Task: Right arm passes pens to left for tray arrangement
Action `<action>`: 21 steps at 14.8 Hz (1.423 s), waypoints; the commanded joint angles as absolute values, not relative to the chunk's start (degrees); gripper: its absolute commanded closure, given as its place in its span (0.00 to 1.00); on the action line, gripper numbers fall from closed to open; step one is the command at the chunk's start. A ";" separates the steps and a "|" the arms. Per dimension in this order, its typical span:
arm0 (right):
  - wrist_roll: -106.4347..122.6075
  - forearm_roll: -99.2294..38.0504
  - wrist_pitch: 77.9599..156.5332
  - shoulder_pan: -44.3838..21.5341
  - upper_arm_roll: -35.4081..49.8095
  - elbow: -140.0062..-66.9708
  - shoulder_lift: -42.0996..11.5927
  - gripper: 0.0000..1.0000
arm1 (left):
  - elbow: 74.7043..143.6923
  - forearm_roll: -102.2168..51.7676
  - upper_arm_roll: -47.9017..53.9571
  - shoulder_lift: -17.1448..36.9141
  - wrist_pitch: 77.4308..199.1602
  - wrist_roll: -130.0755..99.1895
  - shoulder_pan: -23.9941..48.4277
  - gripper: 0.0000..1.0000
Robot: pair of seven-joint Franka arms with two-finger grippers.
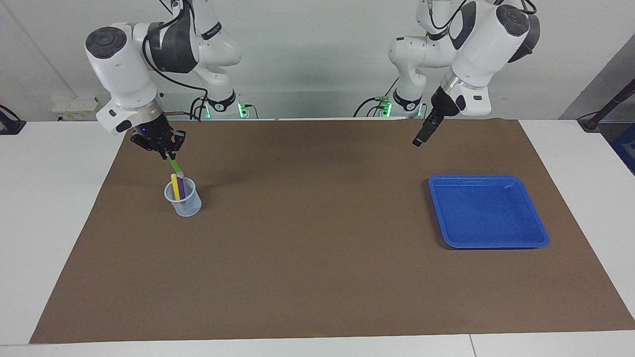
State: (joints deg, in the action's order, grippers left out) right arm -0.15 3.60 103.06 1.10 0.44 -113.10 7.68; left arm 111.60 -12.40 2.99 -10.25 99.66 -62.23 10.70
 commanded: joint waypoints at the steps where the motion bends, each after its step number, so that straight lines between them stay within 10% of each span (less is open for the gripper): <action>1: 0.79 4.31 100.82 1.49 0.53 -112.41 9.66 1.00 | 114.61 -12.83 2.29 -12.66 101.34 -63.11 11.69 0.00; 21: -2.81 -31.01 100.89 0.00 4.74 -110.57 11.78 1.00 | 114.61 -19.60 2.28 -12.66 102.82 -73.18 12.04 0.00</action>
